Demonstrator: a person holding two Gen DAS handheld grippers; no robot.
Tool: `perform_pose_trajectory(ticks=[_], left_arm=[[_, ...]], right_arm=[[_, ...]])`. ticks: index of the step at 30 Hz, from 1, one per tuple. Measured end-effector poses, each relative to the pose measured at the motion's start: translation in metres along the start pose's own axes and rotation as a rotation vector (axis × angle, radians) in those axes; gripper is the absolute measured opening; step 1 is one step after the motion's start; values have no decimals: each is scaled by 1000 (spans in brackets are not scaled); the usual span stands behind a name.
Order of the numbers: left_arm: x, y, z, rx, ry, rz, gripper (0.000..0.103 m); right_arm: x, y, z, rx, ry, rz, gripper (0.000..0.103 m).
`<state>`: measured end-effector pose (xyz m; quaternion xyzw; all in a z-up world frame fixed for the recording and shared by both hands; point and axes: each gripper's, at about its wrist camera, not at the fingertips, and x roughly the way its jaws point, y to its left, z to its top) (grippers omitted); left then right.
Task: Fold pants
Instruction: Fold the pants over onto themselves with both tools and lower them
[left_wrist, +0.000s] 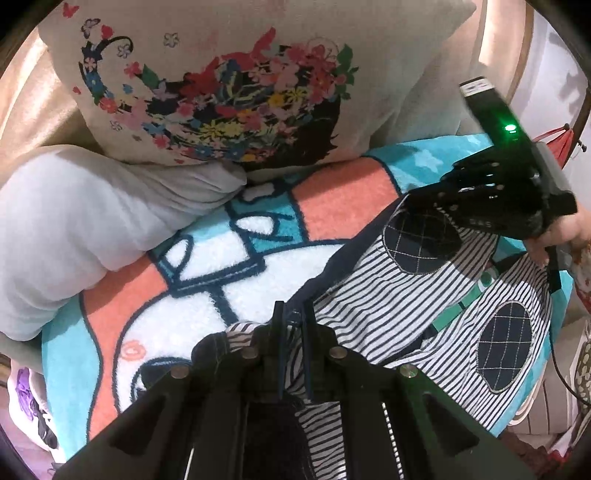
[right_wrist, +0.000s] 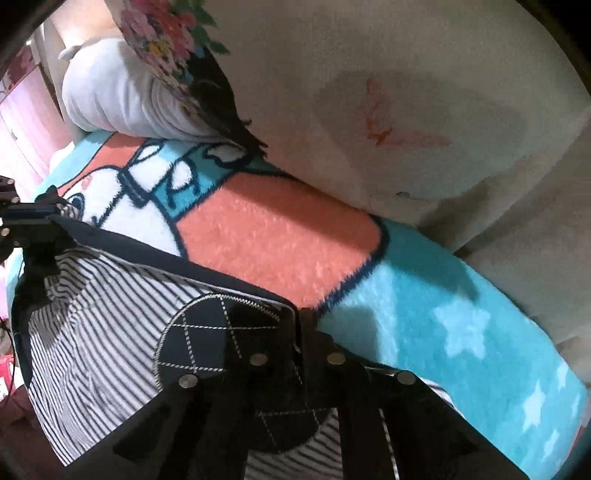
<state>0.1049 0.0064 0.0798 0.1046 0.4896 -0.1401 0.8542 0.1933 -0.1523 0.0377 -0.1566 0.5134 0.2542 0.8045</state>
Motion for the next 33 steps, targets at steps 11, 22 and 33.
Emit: perform_pose_trajectory(ticks=[11, 22, 33], left_arm=[[-63, 1, -38, -23, -108, -34, 7], [-75, -19, -143, -98, -91, -122, 7], [-106, 0, -164, -206, -195, -216, 8]], right_arm=[[-108, 47, -48, -49, -176, -74, 3], [-122, 120, -162, 34, -221, 38, 4], [-93, 112, -209, 221, -227, 81, 4]])
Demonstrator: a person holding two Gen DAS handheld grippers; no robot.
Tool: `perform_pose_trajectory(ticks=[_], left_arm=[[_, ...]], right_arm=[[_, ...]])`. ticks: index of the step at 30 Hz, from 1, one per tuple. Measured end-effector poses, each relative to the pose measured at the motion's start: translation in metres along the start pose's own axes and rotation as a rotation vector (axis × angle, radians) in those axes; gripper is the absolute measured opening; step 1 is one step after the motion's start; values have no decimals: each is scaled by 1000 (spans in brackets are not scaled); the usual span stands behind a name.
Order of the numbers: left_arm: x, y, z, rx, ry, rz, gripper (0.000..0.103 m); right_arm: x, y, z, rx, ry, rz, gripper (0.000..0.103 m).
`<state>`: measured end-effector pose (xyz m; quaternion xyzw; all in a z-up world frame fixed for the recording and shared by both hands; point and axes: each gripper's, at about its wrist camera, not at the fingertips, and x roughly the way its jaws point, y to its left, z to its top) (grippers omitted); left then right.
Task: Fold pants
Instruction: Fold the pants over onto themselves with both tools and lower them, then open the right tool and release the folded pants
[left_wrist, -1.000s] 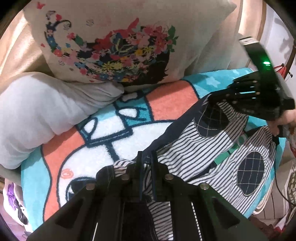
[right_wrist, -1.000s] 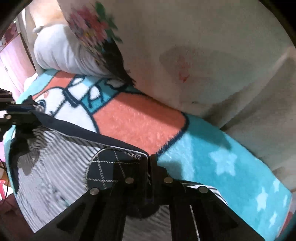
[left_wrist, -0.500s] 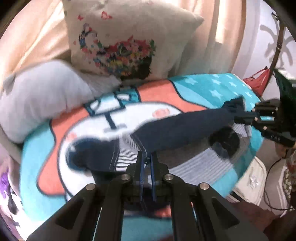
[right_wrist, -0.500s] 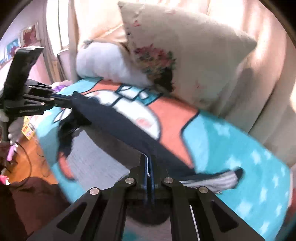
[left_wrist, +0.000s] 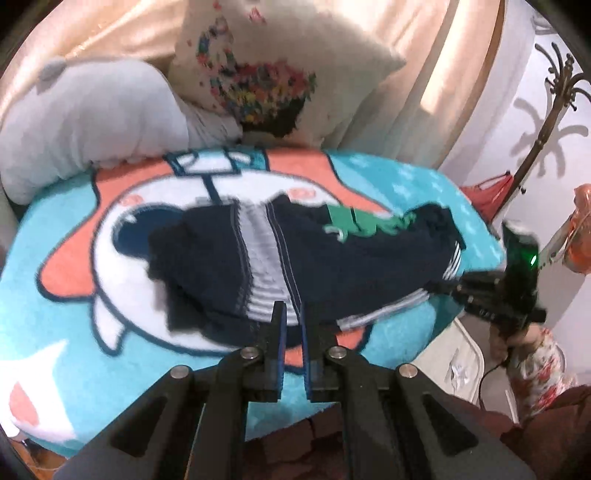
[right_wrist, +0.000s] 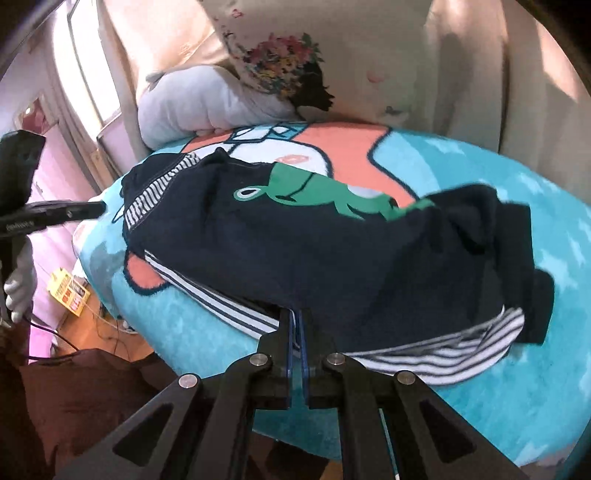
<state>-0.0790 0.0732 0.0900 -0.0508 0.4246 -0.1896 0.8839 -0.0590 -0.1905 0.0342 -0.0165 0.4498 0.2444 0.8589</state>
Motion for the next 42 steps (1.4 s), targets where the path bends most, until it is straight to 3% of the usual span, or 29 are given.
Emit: perform_pose_trajectory(ticks=[4, 6, 9, 12, 17, 19, 21, 25, 26, 27, 30, 32, 35, 37, 39, 41, 42], left_arm=[[7, 4, 26, -34, -31, 13, 33], [24, 9, 39, -65, -17, 31, 33], [52, 25, 45, -153, 42, 124, 33], [76, 35, 31, -177, 106, 154, 33], [77, 35, 16, -176, 91, 132, 34], [75, 39, 14, -194, 87, 109, 34], [75, 40, 14, -207, 87, 91, 34], [74, 41, 15, -211, 90, 85, 34], [74, 42, 15, -208, 91, 86, 34], [74, 42, 15, -206, 91, 89, 34], [74, 44, 14, -216, 91, 81, 34], [74, 46, 13, -220, 89, 72, 34], [75, 47, 12, -223, 85, 63, 34], [76, 46, 11, -219, 83, 60, 34], [76, 44, 11, -214, 82, 65, 34], [76, 44, 11, -214, 82, 66, 34], [76, 44, 11, -218, 82, 66, 34]], right_arm=[[2, -7, -4, 53, -25, 23, 5], [0, -13, -7, 94, -41, 44, 6], [-12, -22, -13, 153, -67, 61, 6], [-42, -40, -19, 217, -136, -7, 6], [-80, -74, -7, 323, -250, -196, 11], [-77, -81, 2, 333, -262, -242, 30], [-68, -86, 10, 339, -258, -268, 36], [-43, -93, 27, 316, -230, -321, 35], [-38, -96, 30, 316, -208, -317, 29], [-35, -99, 33, 322, -187, -276, 3], [-57, -99, 29, 383, -223, -169, 3], [-76, -101, 22, 431, -253, -142, 3], [-94, -113, 2, 505, -251, -188, 3], [-89, -126, -13, 553, -204, -251, 3], [-78, -137, -24, 595, -147, -258, 3], [-81, -136, -27, 599, -197, -223, 5], [-87, -134, -27, 598, -231, -212, 15]])
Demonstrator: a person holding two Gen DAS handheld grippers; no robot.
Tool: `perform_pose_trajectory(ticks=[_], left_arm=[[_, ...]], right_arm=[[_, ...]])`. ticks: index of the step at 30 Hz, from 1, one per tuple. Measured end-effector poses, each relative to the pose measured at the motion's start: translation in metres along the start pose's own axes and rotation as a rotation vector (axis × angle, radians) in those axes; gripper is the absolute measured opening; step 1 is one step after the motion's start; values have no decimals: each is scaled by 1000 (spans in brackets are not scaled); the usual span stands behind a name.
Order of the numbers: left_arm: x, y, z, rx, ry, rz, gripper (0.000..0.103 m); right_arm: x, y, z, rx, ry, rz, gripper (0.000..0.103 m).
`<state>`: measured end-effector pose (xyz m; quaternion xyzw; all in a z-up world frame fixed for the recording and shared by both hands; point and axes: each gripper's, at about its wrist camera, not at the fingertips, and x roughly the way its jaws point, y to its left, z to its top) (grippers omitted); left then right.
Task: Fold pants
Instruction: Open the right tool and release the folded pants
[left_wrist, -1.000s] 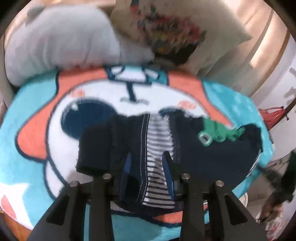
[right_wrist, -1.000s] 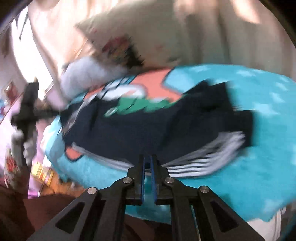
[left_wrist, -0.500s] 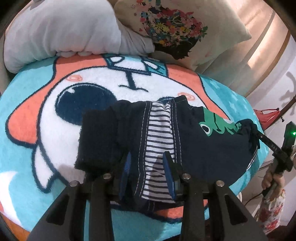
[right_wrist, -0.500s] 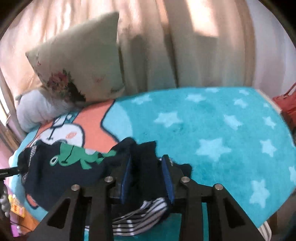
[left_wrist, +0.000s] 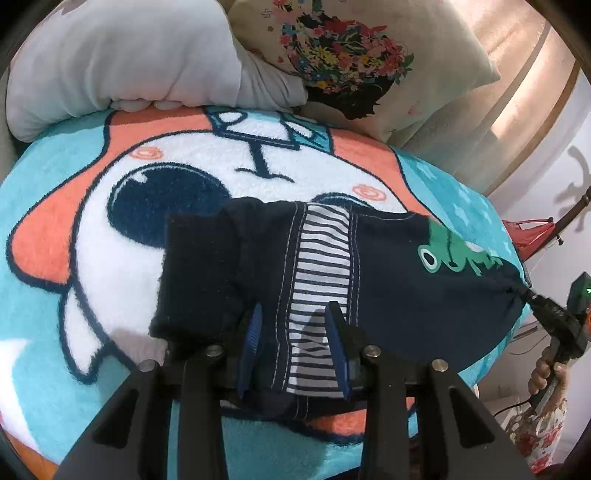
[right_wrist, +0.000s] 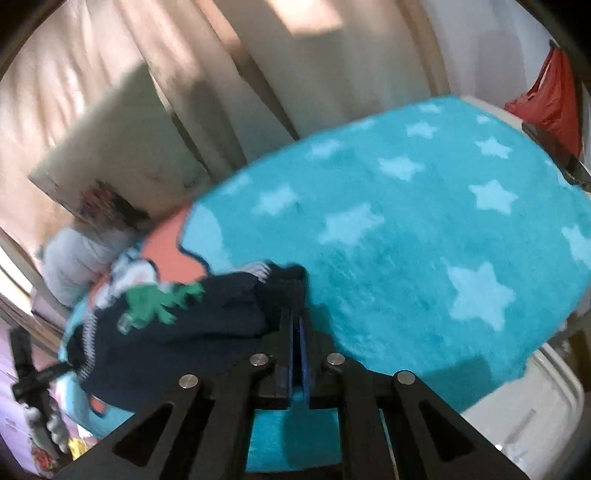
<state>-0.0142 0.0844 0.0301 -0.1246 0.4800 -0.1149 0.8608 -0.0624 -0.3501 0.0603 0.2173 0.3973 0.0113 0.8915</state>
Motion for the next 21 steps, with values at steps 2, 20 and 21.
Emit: perform_pose_trajectory(ticks=[2, 20, 21], left_arm=[[0, 1, 0, -2, 0, -2, 34], [-5, -4, 5, -40, -59, 33, 34], [-4, -6, 6, -47, -60, 39, 34]], right_arm=[[-11, 2, 2, 2, -54, 31, 60], [54, 40, 35, -104, 53, 99, 16], [50, 43, 43, -109, 37, 105, 15]])
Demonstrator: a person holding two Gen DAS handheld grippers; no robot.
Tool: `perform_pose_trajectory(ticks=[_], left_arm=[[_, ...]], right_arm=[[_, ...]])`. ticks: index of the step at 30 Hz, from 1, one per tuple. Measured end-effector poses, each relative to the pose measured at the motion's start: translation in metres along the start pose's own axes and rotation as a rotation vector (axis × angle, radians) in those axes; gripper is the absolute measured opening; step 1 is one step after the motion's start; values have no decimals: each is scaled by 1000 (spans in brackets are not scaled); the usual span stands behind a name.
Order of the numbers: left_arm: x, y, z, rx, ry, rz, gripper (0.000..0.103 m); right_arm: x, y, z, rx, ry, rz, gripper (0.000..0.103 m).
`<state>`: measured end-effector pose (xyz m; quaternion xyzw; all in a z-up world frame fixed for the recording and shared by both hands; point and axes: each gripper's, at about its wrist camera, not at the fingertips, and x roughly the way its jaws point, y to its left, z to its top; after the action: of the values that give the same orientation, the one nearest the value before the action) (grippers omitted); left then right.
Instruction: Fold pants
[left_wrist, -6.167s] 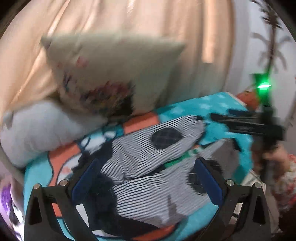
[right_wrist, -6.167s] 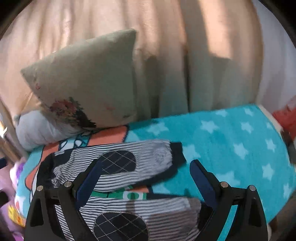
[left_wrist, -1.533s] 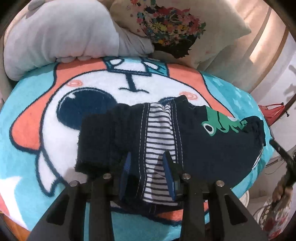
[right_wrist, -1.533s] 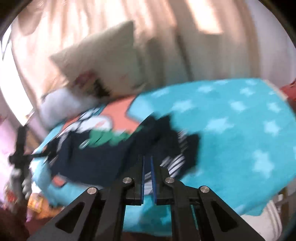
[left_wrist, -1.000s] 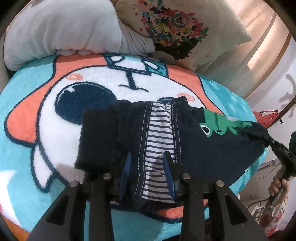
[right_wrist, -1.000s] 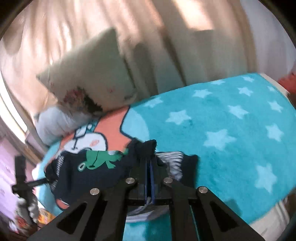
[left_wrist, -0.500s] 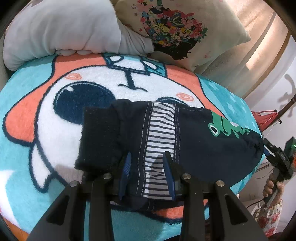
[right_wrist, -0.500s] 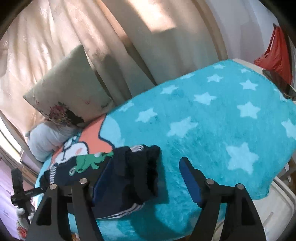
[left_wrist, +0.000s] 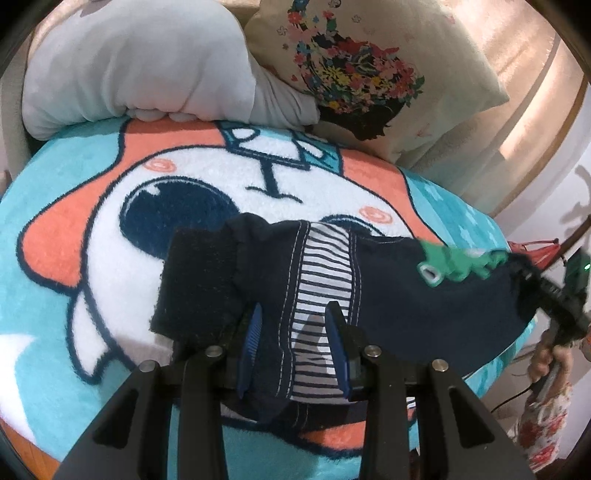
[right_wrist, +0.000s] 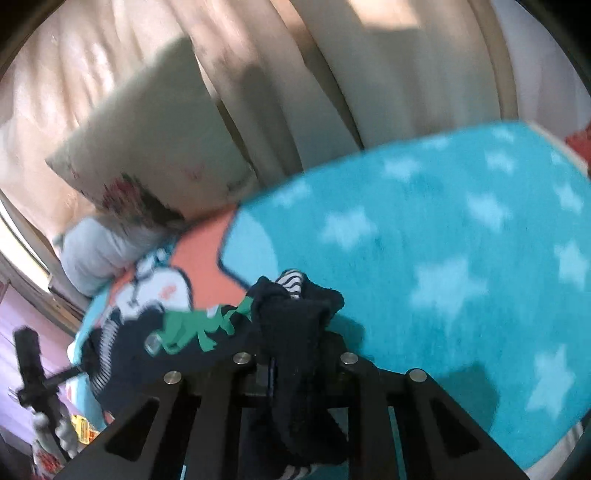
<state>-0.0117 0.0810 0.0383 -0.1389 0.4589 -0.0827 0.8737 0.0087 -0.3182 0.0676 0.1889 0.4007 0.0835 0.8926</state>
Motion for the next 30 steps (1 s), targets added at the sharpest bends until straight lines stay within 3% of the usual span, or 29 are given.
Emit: perform_pose_trajectory(ticks=[6, 11, 13, 18, 20, 23, 24, 27, 30], left_arm=[[11, -18, 4, 6, -14, 21, 34], [22, -37, -5, 78, -24, 94, 37], [22, -43, -9, 108, -19, 89, 47], [12, -50, -15, 177, 13, 65, 49], [0, -51, -15, 182, 5, 31, 49], [-17, -53, -11, 174, -32, 5, 50], [-20, -53, -8, 164, -42, 5, 52], [-18, -52, -2, 150, -53, 38, 56], [-8, -47, -2, 122, -29, 99, 56]], right_arm=[[-4, 5, 40, -43, -65, -34, 15], [38, -26, 35, 31, 17, -84, 16], [53, -42, 26, 74, 51, -99, 26], [35, -71, 21, 201, 3, -81, 52], [16, -72, 23, 208, -41, -111, 53], [-21, -52, 24, 148, -153, -245, 54], [-30, -41, 23, 118, -175, -248, 54], [-40, 10, 13, 0, -210, -211, 54], [-20, 56, -5, -117, -155, -119, 54]])
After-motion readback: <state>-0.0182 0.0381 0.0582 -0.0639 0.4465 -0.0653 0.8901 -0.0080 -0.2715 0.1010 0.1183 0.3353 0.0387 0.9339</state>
